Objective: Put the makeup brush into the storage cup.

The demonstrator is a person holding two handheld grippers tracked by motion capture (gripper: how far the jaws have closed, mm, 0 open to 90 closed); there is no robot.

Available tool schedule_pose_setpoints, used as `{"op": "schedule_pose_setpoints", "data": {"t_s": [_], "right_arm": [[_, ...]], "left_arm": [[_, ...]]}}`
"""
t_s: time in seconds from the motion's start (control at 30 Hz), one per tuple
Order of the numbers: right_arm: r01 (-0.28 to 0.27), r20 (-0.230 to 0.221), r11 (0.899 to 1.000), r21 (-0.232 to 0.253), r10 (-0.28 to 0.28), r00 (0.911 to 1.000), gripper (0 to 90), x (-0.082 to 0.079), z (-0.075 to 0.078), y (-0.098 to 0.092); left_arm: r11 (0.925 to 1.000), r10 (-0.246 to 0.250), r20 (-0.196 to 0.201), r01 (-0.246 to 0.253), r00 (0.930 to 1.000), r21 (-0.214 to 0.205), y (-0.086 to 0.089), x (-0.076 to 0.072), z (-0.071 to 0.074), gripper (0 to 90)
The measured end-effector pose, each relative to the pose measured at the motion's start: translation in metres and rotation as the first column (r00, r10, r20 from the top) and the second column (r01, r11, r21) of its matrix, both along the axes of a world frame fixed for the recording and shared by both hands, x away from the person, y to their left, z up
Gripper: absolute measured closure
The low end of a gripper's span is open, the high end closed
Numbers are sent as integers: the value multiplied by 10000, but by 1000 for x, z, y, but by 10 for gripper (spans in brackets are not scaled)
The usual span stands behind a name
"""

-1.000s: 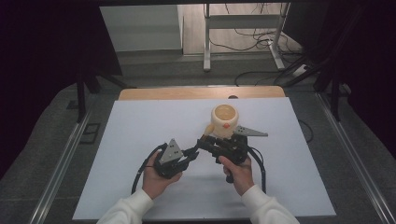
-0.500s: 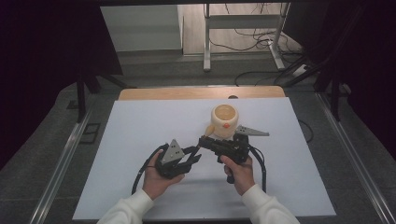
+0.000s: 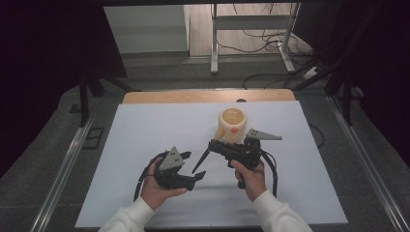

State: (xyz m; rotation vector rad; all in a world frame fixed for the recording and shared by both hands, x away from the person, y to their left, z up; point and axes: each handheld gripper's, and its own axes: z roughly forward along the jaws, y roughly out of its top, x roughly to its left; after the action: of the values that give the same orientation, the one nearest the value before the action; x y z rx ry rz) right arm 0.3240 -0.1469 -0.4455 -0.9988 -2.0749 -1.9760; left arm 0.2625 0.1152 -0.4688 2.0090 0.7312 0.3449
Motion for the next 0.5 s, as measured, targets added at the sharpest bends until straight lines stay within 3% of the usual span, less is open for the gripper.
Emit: {"op": "schedule_pose_setpoints", "data": {"t_s": [0.23, 0.5], "right_arm": [[35, 102, 10000, -32, -35, 9999, 775, 0, 2, -2], [96, 148, 9999, -120, -94, 9998, 775, 1, 2, -4]], "left_arm": [[9995, 305, -134, -304, 9994, 95, 18, -6, 3, 113], [9991, 368, -260, -362, 9990, 224, 28, -9, 3, 105]]}}
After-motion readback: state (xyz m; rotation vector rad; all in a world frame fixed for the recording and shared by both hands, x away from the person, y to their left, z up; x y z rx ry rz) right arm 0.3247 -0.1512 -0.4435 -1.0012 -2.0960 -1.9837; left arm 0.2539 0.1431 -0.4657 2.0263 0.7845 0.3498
